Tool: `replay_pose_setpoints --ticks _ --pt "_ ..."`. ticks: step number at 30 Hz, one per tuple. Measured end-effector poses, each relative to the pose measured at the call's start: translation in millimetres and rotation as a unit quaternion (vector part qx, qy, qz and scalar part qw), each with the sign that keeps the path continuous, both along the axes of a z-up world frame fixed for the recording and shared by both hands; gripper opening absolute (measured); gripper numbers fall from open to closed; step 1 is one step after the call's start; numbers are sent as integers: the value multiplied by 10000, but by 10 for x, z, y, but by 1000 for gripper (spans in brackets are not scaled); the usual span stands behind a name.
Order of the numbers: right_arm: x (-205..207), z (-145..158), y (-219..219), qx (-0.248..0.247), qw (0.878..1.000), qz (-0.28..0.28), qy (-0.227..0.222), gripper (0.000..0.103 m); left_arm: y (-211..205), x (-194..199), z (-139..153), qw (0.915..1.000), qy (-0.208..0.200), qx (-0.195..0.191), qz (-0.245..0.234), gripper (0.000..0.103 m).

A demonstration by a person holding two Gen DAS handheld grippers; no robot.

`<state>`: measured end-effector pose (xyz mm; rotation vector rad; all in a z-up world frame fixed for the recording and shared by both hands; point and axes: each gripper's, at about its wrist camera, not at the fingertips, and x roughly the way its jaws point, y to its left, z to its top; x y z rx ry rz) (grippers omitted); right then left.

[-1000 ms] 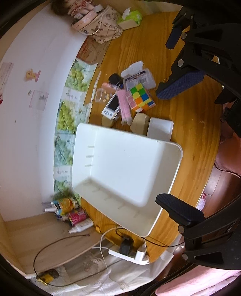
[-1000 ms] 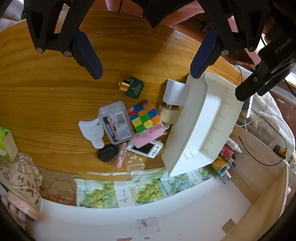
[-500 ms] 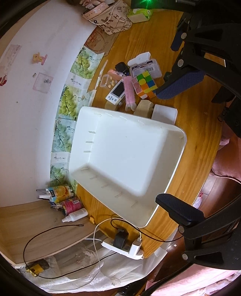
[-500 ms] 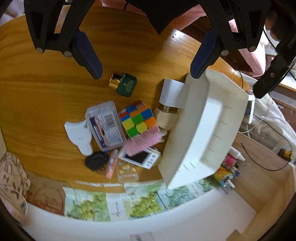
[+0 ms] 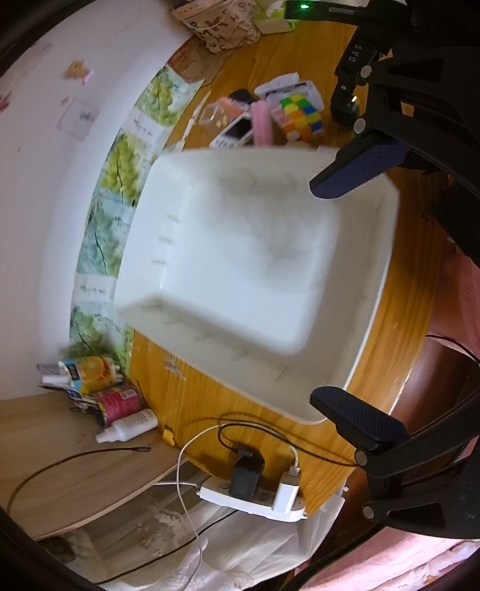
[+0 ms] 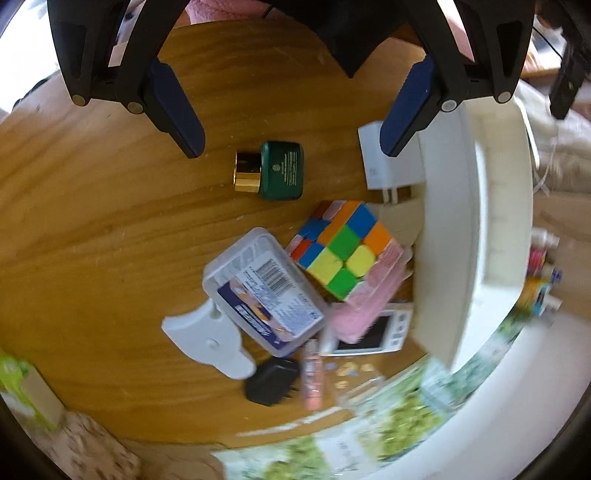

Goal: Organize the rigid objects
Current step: 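Grasp the white tray rim with the left tool while the right tool grasps the green jar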

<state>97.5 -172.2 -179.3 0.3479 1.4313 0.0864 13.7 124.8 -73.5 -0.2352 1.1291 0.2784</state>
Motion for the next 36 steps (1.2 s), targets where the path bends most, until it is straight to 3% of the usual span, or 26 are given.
replay_pose_setpoints --ticks 5,8,13,18,22,27,28,36 --pt "20 -138 35 -452 9984 -335 113 96 495 165 -197 9992 318 -210 102 102" --pt "-8 -245 19 -580 9965 -580 187 88 746 244 -327 9981 497 -344 112 101" --pt "-59 -312 36 -736 9938 -836 -9 84 1053 368 -572 9946 890 -541 16 97" --pt "-87 -324 101 -970 9926 -693 -242 81 1255 426 -811 9878 1330 -805 45 79" --pt "-66 -327 160 -1206 9907 -585 -245 67 1340 449 -934 9829 1520 -1040 -79 70" --pt "-123 -366 148 -1256 9888 -781 -223 50 1383 490 -1047 9759 1731 -1321 -161 42" --pt "-140 -360 144 -1274 9884 -791 -259 45 1388 498 -1053 9752 1737 -1363 -170 41" --pt "-218 -376 187 -1177 9866 -1041 -442 44 1311 633 -1088 9714 1802 -1455 -525 11"
